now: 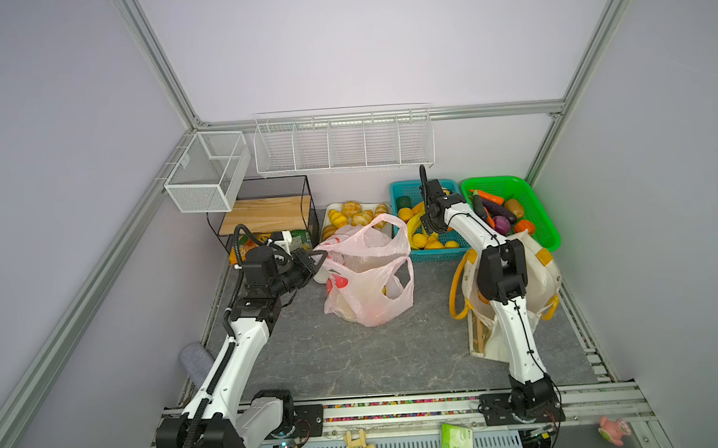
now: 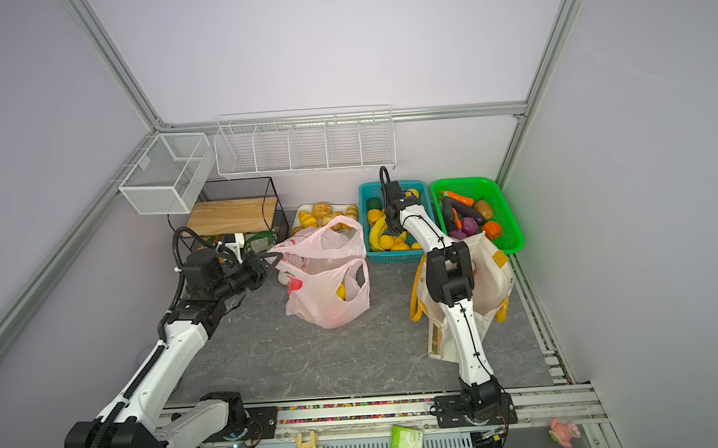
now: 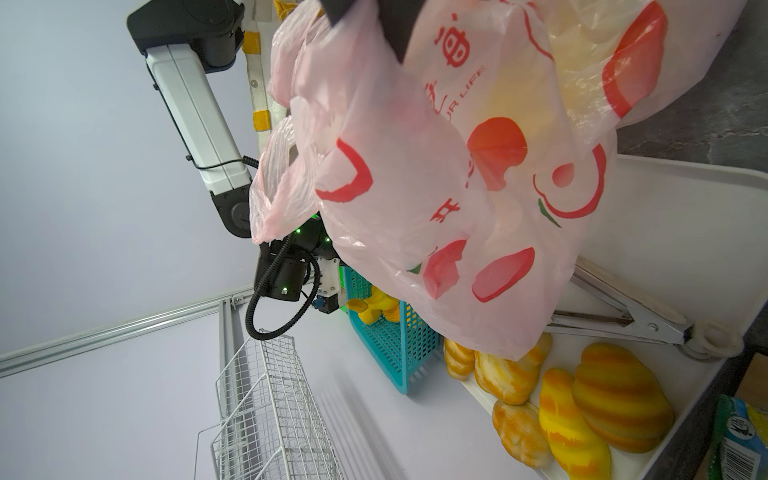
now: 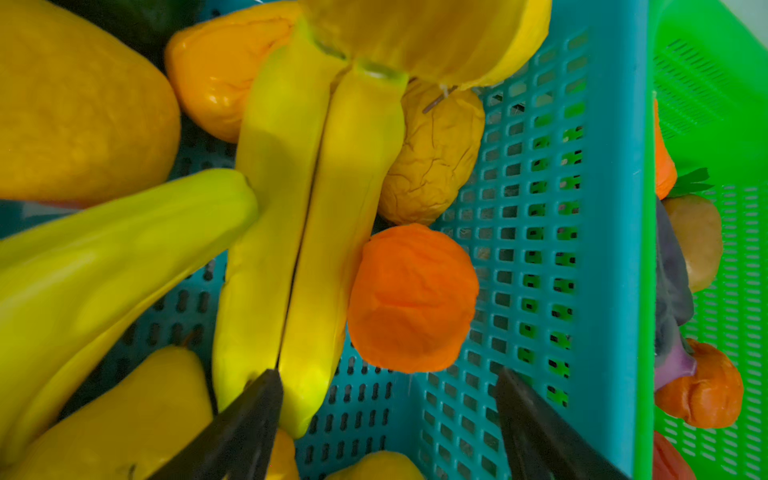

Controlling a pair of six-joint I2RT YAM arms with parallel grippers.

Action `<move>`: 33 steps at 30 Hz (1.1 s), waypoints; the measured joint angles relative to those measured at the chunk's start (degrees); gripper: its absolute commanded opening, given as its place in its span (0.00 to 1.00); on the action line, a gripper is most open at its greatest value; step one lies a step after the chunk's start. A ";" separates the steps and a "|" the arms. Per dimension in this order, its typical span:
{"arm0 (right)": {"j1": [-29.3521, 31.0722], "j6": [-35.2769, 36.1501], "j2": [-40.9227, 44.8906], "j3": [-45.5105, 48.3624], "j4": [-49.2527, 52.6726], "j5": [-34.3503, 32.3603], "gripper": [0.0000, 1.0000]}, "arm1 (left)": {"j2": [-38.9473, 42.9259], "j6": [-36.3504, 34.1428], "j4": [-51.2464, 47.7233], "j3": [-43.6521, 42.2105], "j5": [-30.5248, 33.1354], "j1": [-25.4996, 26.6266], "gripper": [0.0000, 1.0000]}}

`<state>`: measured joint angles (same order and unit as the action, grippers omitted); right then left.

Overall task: Place the mixed food into the grocery bags and tie them
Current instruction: 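Lower the right gripper into the teal basket and grasp another orange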

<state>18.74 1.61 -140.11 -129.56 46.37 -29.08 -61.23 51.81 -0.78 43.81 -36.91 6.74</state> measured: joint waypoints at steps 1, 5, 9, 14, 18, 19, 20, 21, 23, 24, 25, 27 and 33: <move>-0.20 0.00 -0.31 -0.11 0.09 -0.02 0.83 | 0.00 0.00 0.04 0.00 0.02 0.00 0.00; -1.09 0.17 -1.73 -1.38 0.31 0.00 0.83 | 0.00 0.00 0.09 -0.04 0.02 0.00 0.00; -1.95 0.35 -3.30 -2.51 0.31 0.46 0.82 | 0.00 0.02 0.35 -0.11 0.04 0.00 0.00; -2.54 0.57 -4.46 -4.17 0.09 1.49 0.80 | 0.00 0.00 0.48 -0.15 0.13 0.00 0.00; -2.78 0.61 -5.05 -4.76 -0.37 2.40 0.79 | -0.02 0.02 0.48 -0.35 0.48 0.00 0.00; -2.89 0.61 -5.33 -5.40 -0.33 2.78 0.78 | -0.02 0.00 0.50 -0.35 0.55 0.00 0.00; -2.97 0.61 -5.55 -5.75 -0.37 3.26 0.77 | -0.02 0.02 0.50 -0.35 0.61 0.00 0.00; -3.06 0.59 -5.77 -6.05 -0.35 3.56 0.75 | -0.02 0.02 0.52 -0.35 0.68 0.00 0.00; -3.17 0.61 -5.99 -6.34 -0.39 4.22 0.70 | -0.04 0.00 0.55 -0.37 0.68 0.00 0.00; -3.19 0.68 -5.99 -6.36 -0.37 4.68 0.66 | -0.07 0.00 0.57 -0.37 0.68 0.00 0.00; -3.19 0.72 -5.99 -6.36 -0.37 4.96 0.63 | -0.07 0.00 0.57 -0.37 0.68 0.00 0.00; -3.19 0.87 -6.01 -6.36 -0.33 5.35 0.55 | -0.07 0.00 0.63 -0.39 0.68 0.00 0.00; -3.28 1.18 -5.77 -5.79 -0.83 6.08 0.47 | -0.15 0.00 0.90 -0.44 0.68 0.00 0.00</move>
<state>15.46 2.79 -145.88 -135.35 45.54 -23.00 -61.39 51.81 0.12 43.38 -36.23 6.74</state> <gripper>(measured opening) 0.527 0.047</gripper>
